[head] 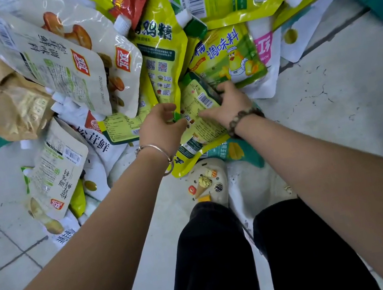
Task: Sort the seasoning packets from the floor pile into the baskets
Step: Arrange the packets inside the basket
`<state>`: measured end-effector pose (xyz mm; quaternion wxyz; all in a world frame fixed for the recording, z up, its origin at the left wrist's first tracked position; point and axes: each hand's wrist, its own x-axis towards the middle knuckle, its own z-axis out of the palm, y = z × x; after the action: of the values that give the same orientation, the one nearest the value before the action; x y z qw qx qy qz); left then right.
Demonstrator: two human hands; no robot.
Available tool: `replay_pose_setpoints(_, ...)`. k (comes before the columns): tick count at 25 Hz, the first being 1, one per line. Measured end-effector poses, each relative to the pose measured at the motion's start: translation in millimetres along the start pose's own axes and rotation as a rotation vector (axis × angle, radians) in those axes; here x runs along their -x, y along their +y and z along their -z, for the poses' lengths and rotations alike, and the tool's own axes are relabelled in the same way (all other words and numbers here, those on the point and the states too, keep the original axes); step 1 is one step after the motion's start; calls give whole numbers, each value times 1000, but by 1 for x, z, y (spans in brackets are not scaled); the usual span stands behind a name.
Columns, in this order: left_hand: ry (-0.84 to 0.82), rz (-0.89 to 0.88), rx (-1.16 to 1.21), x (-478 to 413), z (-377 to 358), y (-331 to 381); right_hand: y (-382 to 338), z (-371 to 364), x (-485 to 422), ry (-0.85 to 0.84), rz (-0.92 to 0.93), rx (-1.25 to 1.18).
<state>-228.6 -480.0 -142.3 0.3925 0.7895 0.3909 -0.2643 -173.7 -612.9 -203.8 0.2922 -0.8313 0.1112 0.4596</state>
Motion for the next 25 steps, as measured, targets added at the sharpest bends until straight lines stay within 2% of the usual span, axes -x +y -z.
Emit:
replay_pose_setpoints(2, -6, -1, 4, -3, -5, -6, -8, -6, -14, 32, 5, 97)
replay_pose_setpoints(4, -5, -6, 31, -4, -7, -11, -7, -7, -16, 22, 84, 127)
replay_pose_setpoints(7, 17, -7, 68, 3, -6, -14, 13, -5, 7, 38, 184, -28)
replay_pose_setpoints(9, 21, -39, 78, 11, -1, -13, 32, 3, 31, 138, 164, -185)
replay_pose_setpoints(12, 36, -257, -53, 20, 9, -3, 56, 34, 59, 305, 74, -452)
replay_pose_setpoints(14, 18, -429, -209, 21, 16, 7, 61, 59, 69, 273, 62, -473)
replay_pose_setpoints(16, -62, -493, -346, 21, 18, 19, 57, 78, 73, 183, 93, -412)
replay_pose_setpoints(19, -215, -430, -433, 23, 13, 31, 36, 102, 73, 14, 195, -355)
replay_pose_setpoints(22, -341, -263, -198, 19, 12, 33, 11, 111, 67, -119, 300, -221)
replay_pose_setpoints(25, -470, -103, 10, 15, 15, 17, -6, 87, 66, -118, 380, -56)
